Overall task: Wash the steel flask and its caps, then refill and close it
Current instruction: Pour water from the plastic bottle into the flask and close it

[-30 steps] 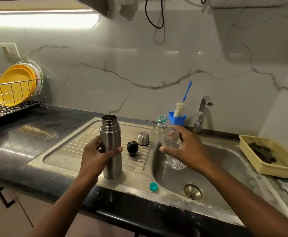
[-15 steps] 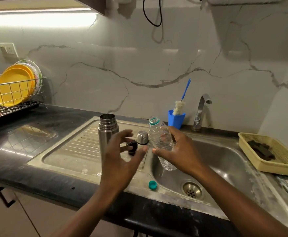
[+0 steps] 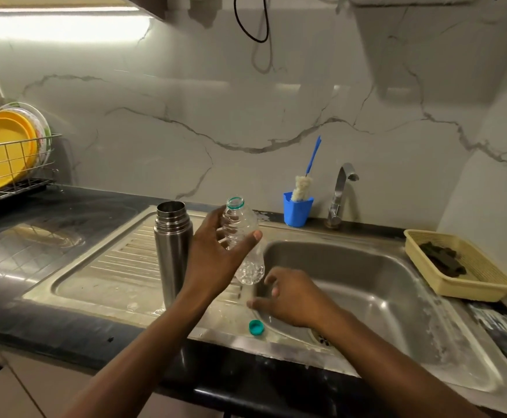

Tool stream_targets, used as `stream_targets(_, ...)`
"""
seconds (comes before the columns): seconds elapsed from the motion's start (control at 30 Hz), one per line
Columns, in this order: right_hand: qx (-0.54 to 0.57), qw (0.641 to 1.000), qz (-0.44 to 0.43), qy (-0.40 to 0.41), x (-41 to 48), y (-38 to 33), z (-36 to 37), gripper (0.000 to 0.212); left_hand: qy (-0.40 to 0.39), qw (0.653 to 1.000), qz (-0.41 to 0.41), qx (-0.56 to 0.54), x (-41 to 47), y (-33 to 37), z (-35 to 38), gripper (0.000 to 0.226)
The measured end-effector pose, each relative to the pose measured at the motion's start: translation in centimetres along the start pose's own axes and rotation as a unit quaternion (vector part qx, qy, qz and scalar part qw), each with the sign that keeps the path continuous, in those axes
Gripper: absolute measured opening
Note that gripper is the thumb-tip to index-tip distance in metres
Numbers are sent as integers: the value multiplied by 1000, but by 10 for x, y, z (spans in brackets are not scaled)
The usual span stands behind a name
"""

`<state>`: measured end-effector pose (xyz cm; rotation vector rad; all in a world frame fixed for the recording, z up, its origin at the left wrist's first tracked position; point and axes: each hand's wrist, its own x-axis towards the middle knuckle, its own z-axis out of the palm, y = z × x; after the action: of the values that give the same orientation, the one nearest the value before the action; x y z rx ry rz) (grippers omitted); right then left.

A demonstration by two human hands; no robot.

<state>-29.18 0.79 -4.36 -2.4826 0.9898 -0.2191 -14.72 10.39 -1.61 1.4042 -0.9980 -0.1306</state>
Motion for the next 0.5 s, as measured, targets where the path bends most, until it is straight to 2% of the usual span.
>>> stream_targets(0.1, -7, 1000, -14, -22, 2, 4, 27, 41, -5, 1000, 0, 15, 2, -5, 1, 62)
stream_targets(0.3, -5, 999, -45, 6, 5, 8, 41, 26, -16, 999, 1, 31, -1, -10, 2, 61)
stream_targets(0.43, 41, 997, -47, 39, 4, 10, 15, 12, -25, 999, 5, 31, -1, -13, 1, 60)
stream_targets(0.5, 95, 993, -47, 62, 4, 11, -14, 12, -31, 999, 8, 27, -3, -13, 1, 63)
